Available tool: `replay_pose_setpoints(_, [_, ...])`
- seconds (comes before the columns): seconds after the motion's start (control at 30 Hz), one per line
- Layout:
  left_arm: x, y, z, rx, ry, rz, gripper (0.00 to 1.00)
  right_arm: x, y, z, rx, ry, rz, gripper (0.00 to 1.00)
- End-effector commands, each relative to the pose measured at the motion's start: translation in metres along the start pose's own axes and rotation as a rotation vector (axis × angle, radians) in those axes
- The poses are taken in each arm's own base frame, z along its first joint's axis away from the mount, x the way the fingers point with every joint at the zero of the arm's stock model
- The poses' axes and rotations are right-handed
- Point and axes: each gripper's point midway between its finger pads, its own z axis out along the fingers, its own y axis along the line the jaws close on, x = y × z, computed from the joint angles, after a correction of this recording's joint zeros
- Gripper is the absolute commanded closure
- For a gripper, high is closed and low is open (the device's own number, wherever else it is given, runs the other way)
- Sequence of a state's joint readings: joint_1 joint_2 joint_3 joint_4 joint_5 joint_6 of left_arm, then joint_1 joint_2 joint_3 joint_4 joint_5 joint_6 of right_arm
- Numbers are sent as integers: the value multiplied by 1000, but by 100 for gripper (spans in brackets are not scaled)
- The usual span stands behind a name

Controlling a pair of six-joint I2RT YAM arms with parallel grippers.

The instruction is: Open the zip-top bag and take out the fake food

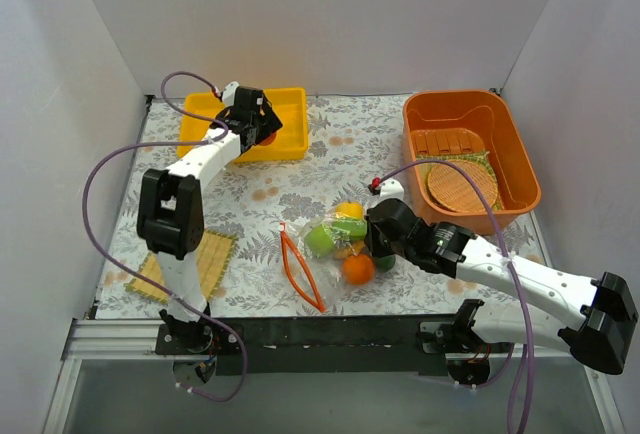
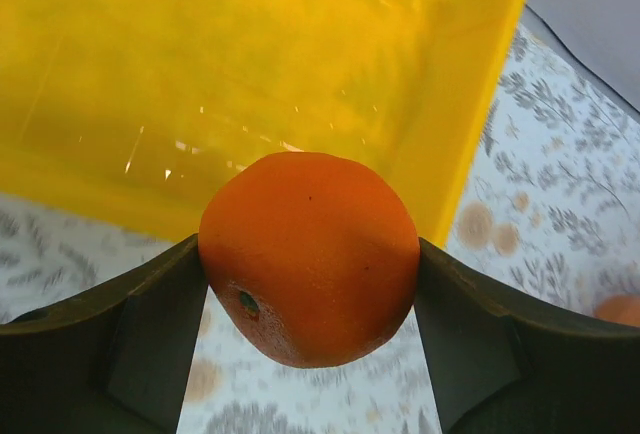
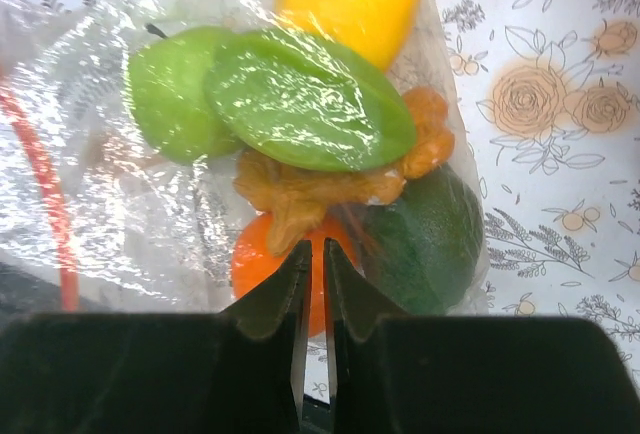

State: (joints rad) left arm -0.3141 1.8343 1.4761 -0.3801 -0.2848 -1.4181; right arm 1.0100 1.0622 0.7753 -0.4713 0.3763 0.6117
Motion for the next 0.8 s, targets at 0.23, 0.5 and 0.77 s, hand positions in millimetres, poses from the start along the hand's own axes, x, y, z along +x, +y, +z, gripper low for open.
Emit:
replay_pose_setpoints(0.23, [-12,11,103,38,31,33,70,-26,12,-21,-61,-61,-30,83])
replay_pose_setpoints(0.5, [-16,8,80,79,13,25,33,-32,19,-21,-85,-68,-39,67])
replay_pose_setpoints(0.77, [-60,-16,24,152,-58,38,2,-43,22,-25,-83,-88,-69,48])
